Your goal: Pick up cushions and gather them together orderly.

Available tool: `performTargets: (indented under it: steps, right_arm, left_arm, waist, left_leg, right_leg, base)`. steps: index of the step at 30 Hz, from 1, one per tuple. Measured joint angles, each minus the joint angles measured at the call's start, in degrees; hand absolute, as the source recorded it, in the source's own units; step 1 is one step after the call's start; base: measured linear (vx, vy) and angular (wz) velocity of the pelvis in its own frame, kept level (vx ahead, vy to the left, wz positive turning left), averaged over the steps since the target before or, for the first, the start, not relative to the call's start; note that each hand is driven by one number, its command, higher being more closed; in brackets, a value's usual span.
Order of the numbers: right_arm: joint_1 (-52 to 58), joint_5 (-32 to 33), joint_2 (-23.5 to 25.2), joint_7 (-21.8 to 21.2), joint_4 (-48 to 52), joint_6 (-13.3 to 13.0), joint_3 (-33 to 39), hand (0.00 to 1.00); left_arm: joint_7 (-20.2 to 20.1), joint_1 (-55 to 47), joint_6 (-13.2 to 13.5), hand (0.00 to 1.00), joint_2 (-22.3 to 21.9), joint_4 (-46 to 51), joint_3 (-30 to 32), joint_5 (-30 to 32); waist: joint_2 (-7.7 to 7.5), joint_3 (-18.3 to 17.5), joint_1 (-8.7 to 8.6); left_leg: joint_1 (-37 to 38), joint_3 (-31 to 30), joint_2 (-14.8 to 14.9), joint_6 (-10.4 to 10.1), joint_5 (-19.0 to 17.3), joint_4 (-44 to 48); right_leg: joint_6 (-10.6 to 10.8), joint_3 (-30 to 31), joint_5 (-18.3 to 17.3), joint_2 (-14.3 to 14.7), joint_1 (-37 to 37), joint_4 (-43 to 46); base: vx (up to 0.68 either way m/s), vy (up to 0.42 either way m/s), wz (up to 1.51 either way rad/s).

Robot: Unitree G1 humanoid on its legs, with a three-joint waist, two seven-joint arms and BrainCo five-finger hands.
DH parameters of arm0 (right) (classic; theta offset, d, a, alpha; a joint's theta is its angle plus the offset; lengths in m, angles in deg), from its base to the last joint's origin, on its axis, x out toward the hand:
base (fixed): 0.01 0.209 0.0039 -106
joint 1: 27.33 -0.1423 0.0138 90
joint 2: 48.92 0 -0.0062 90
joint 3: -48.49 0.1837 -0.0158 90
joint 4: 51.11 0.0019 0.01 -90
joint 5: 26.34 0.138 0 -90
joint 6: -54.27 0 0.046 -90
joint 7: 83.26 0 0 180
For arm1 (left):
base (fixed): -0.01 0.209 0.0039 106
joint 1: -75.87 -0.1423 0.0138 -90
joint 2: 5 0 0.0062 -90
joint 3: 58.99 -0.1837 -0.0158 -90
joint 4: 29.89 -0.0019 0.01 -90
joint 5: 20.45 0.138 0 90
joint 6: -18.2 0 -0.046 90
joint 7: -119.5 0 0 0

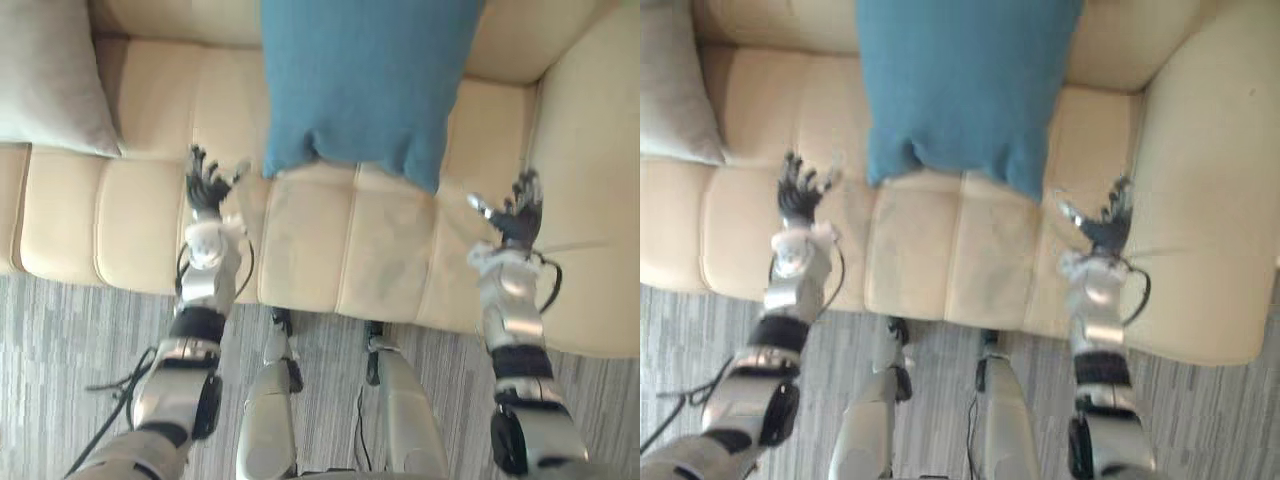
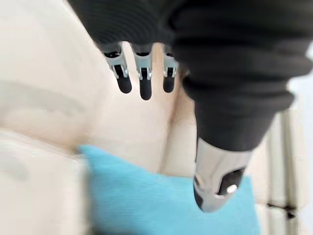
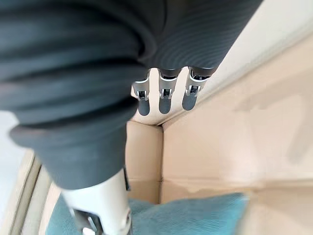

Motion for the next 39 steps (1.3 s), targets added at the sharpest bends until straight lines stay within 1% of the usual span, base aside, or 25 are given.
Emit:
performTargets:
  steps: [1, 3, 4, 6, 7, 9, 10, 15, 17, 19, 23, 25, 27, 28, 29, 30, 31, 32, 33, 34, 35, 36, 37, 38, 39]
  right_arm:
    - [4.9, -0.4, 2.4, -1.0, -0.1, -0.1, 0.0, 0.00]
    - [9.3, -1.9, 5.4, -2.2, -1.5, -0.2, 0.0, 0.00]
    - [11.9, -2.6, 7.2, -3.2, -4.4, -0.2, 0.0, 0.00]
    - [15.6, -3.8, 9.8, -4.5, -9.3, -0.1, 0.2, 0.00]
    - [17.3, -4.5, 11.3, -5.4, -13.3, 0.0, 0.6, 0.00]
    - [19.0, -4.5, 13.4, -6.1, -19.1, 0.6, 1.7, 0.00]
    - [19.4, -4.5, 14.3, -6.6, -22.5, 1.0, 2.3, 0.00]
    - [21.5, -5.0, 16.0, -7.3, -29.9, 2.4, 4.3, 0.00]
    - [21.5, -4.9, 16.0, -7.3, -31.5, 2.6, 4.7, 0.00]
    - [21.5, -4.9, 16.0, -7.3, -32.3, 2.9, 5.1, 0.00]
    - [20.3, -5.0, 16.0, -7.3, -34.1, 3.3, 5.1, 0.00]
    - [19.5, -5.0, 16.0, -7.3, -34.6, 3.4, 4.7, 0.00]
    - [18.6, -5.0, 16.0, -7.2, -34.6, 3.5, 3.7, 0.00]
    - [18.5, -5.1, 15.9, -7.1, -34.5, 3.5, 2.9, 0.00]
    - [17.6, -5.7, 16.1, -7.1, -34.5, 3.7, 2.8, 0.00]
    - [17.7, -6.2, 16.4, -7.1, -34.5, 3.7, 2.7, 0.00]
    - [18.4, -6.5, 16.6, -7.1, -34.7, 3.8, 2.6, 0.00]
    - [18.8, -6.5, 16.6, -7.1, -34.9, 3.8, 2.6, 0.00]
    - [18.9, -6.5, 16.5, -7.2, -35.6, 3.7, 2.7, 0.00]
    - [18.6, -6.5, 16.5, -7.2, -36.4, 3.7, 2.7, 0.00]
    - [18.0, -6.5, 16.6, -7.2, -36.8, 3.8, 2.7, 0.00]
    - [17.3, -6.5, 16.4, -7.2, -36.9, 3.9, 3.0, 0.00]
    - [16.8, -6.5, 15.9, -7.0, -36.6, 3.8, 3.3, 0.00]
    - [16.6, -6.5, 15.8, -7.0, -36.6, 3.7, 3.5, 0.00]
    - [16.4, -6.4, 15.3, -6.6, -36.5, 3.7, 3.4, 0.00]
  left_arm:
    - [-0.9, -5.3, 0.0, 0.00, -2.0, 0.2, 0.0, 1.0]
    - [-1.6, -11.1, -0.1, 0.00, -4.0, -0.2, -0.7, 1.6]
    - [-3.1, -14.6, -0.3, 0.00, -5.2, -2.0, -1.3, 2.8]
    - [-4.7, -19.2, -0.6, 0.00, -7.1, -5.6, -1.0, 4.4]
    - [-5.8, -21.5, -1.1, 0.00, -8.0, -8.4, -0.4, 5.9]
    - [-7.1, -23.9, -1.7, 0.00, -9.2, -12.8, 1.4, 7.9]
    - [-7.5, -25.1, -2.2, 0.00, -9.9, -15.7, 2.8, 9.4]
    - [-8.3, -27.9, -3.9, 0.00, -11.9, -23.1, 8.3, 12.9]
    - [-8.4, -28.3, -4.4, 0.00, -12.4, -25.0, 10.4, 13.8]
    - [-8.7, -28.5, -5.0, 0.00, -12.4, -26.2, 10.9, 14.7]
    - [-9.6, -28.4, -5.1, 0.00, -12.4, -27.4, 11.4, 16.4]
    - [-9.6, -28.1, -5.1, 0.00, -12.4, -27.4, 11.4, 17.7]
    - [-9.6, -27.5, -5.1, 0.00, -12.4, -27.4, 11.4, 17.9]
    - [-9.4, -27.0, -5.3, 0.00, -12.5, -27.3, 11.5, 18.4]
    - [-9.5, -26.9, -5.3, 0.00, -12.9, -27.2, 12.2, 19.2]
    - [-9.5, -26.6, -5.3, 0.00, -12.8, -27.2, 12.5, 19.6]
    - [-9.4, -26.5, -5.3, 0.00, -12.5, -26.4, 12.5, 19.6]
    - [-9.4, -26.7, -5.3, 0.00, -12.4, -25.7, 12.5, 19.6]
    - [-9.4, -26.9, -5.2, 0.00, -12.3, -25.0, 12.6, 19.6]
    - [-9.4, -27.2, -5.0, 0.00, -12.2, -24.5, 12.8, 19.5]
    - [-9.4, -27.4, -5.1, 0.00, -12.4, -24.4, 13.8, 19.5]
    - [-9.3, -27.3, -5.2, 0.00, -12.8, -24.3, 14.0, 19.5]
    - [-9.3, -27.4, -5.3, 0.00, -13.5, -24.1, 13.8, 19.3]
    - [-9.3, -27.5, -5.3, 0.00, -13.8, -24.2, 13.4, 19.3]
    - [-9.2, -27.6, -5.2, 0.00, -14.7, -24.6, 12.0, 19.0]
  waist:
    - [-0.85, -1.0, 0.00]
    - [-1.45, -2.5, 0.05]
    - [-1.67, -3.8, 0.05]
    - [-1.63, -7.0, 0.14]
    - [-1.60, -8.8, 0.14]
    - [-1.38, -10.5, 0.32]
    - [-1.03, -11.8, 0.33]
    - [-0.01, -15.7, 0.43]
    - [-0.12, -16.1, 0.46]
    - [-0.38, -16.6, 0.50]
    - [-0.94, -16.8, 0.63]
    - [-1.07, -16.7, 1.28]
    - [-0.98, -15.7, 1.27]
    - [-0.98, -15.7, 1.43]
    - [-0.17, -15.2, 1.79]
    - [-0.27, -15.0, 1.50]
    - [-1.44, -15.0, 1.15]
    - [-1.88, -15.2, 1.29]
    - [-2.34, -15.5, 1.60]
    - [-2.66, -15.7, 1.71]
    - [-2.88, -15.8, 2.19]
    - [-2.65, -16.1, 2.72]
    - [0.40, -16.1, 4.19]
    - [1.33, -15.9, 4.51]
    - [2.99, -15.2, 4.48]
  left_leg:
    - [2.0, 0.0, -0.1, -0.2, -0.6, 0.0]
    - [4.1, 0.0, -0.2, -0.3, -1.4, 0.0]
    - [5.8, 0.0, -0.2, -0.5, -2.1, 0.0]
    - [7.4, 0.0, -0.3, -0.5, -2.7, 0.0]
    - [8.9, -0.1, -0.4, -0.5, -3.2, 0.0]
    - [11.5, 0.1, -0.5, -0.8, -4.1, 0.0]
    - [12.9, 0.1, -0.6, -0.8, -4.8, 0.0]
    - [17.1, 0.2, -1.1, -1.4, -6.4, -0.1]
    - [19.3, 0.4, -1.3, -1.6, -6.9, -0.1]
    - [20.7, 0.8, -1.3, -1.4, -7.1, -0.1]
    - [22.7, 2.5, -1.3, -1.4, -7.4, -0.1]
    - [23.2, 4.0, -1.2, -1.3, -7.9, 0.0]
    - [23.2, 5.1, -0.5, -0.6, -8.5, 1.1]
    - [21.8, 6.0, 0.4, 0.6, -9.6, 3.6]
    - [20.6, 6.2, 2.3, 1.0, -10.4, 5.2]
    - [20.1, 6.1, 2.3, 1.0, -10.4, 6.3]
    - [19.5, 4.7, 1.9, 1.1, -10.5, 8.6]
    - [18.7, 4.2, 1.8, 1.2, -10.5, 9.7]
    - [16.6, 3.0, 2.0, 1.2, -10.5, 12.1]
    - [14.9, 2.0, 2.2, 1.0, -10.4, 13.9]
    - [12.1, 1.4, 2.9, 1.0, -10.3, 16.7]
    - [10.4, 1.4, 4.1, 0.8, -10.0, 18.3]
    - [8.7, 1.2, 6.6, 0.1, -8.9, 18.3]
    - [8.5, 1.1, 7.3, 0.2, -8.1, 17.7]
    - [7.9, 0.4, 8.8, -0.8, -5.5, 16.0]
  right_leg:
    - [0.1, 0.0, -0.4, -0.1, 2.1, -0.3]
    - [0.1, -0.2, -0.6, -0.1, 4.9, -1.6]
    - [0.2, -0.4, -0.7, -0.1, 7.0, -2.5]
    - [0.3, -0.8, -0.8, -0.2, 9.5, -4.1]
    - [0.4, -1.0, -0.9, -0.2, 11.5, -5.2]
    - [0.5, -1.0, -1.1, -0.2, 14.6, -6.6]
    - [0.4, -1.2, -1.3, -0.4, 16.1, -7.3]
    - [0.4, -1.4, -1.6, -0.8, 21.3, -9.9]
    - [0.4, -1.4, -1.6, -0.9, 23.6, -10.7]
    - [1.0, -1.3, -1.1, -0.9, 25.4, -11.6]
    - [1.3, 0.3, -0.1, -0.8, 27.0, -12.7]
    - [1.9, 1.6, 1.2, -0.6, 26.8, -12.7]
    - [1.9, 0.2, 2.8, -0.2, 25.3, -10.4]
    - [2.6, -0.3, 4.8, 0.2, 23.8, -9.1]
    - [2.1, -0.9, 3.0, 0.4, 22.5, -4.7]
    - [1.4, -1.6, -0.6, -0.2, 20.0, 4.9]
    - [3.0, -1.6, -4.9, -1.5, 18.7, 19.9]
    - [4.0, -1.3, -5.9, -2.0, 19.2, 24.7]
    - [5.4, -0.5, -6.9, -2.3, 20.7, 28.5]
    - [5.8, 0.4, -7.2, -2.3, 22.4, 28.3]
    - [5.5, 1.6, -8.6, -2.0, 25.0, 21.8]
    - [4.3, 1.5, -11.0, -0.3, 27.1, 16.4]
    - [3.1, 0.2, -11.6, 2.6, 29.6, 7.7]
    - [2.9, -0.3, -11.7, 3.6, 30.7, 5.0]
    - [2.6, -1.5, -11.8, 5.2, 32.4, 0.5]
  base:
    - [0.10, -0.042, 0.02]
    - [0.11, -0.020, 0.01]
    - [0.13, -0.013, 0.07]
    - [0.11, -0.010, 0.07]
    - [0.11, -0.006, 0.02]
    - [0.10, -0.002, 0.01]
    - [0.05, 0.006, 0.01]
    - [0.05, 0.013, 0.01]
    - [0.05, 0.013, -0.04]
    - [0.05, 0.015, -0.05]
    - [0.05, 0.017, -0.22]
    - [0.03, 0.013, -0.44]
    - [-0.02, 0.010, -0.39]
    - [-0.10, -0.012, -0.38]
    - [-0.12, -0.019, -0.19]
    - [-0.10, -0.071, 0.25]
    - [-0.07, -0.099, 0.49]
    - [-0.11, -0.159, 0.64]
    - [-0.12, -0.156, 0.50]
    - [-0.17, -0.211, 0.38]
    - [-0.14, -0.204, 0.10]
    - [-0.22, -0.252, -0.23]
    - [-0.26, -0.221, -0.31]
    - [-0.35, -0.251, -0.23]
    - [-0.41, -0.235, 0.09]
